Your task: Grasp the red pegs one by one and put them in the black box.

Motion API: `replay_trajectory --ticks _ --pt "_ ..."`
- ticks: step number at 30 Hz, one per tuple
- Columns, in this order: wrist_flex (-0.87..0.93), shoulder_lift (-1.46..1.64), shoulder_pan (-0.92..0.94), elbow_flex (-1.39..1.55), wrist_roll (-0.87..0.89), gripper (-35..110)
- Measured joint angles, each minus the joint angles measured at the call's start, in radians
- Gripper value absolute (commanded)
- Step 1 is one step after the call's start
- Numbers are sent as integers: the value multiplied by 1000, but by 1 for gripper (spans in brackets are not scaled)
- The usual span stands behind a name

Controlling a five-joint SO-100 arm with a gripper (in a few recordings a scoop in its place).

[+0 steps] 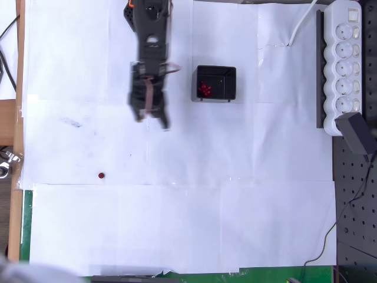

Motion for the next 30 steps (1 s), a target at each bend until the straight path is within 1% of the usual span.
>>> replay_trajectory --ticks 3,6,7,9,17,30 --pt "-230 135 60 -49 110 31" --pt "-476 287 97 -55 163 31" --pt "-552 333 104 -54 173 29" --pt "-658 422 110 -43 193 29" --pt "-776 641 100 169 222 29" --pt "-785 922 121 522 238 26"
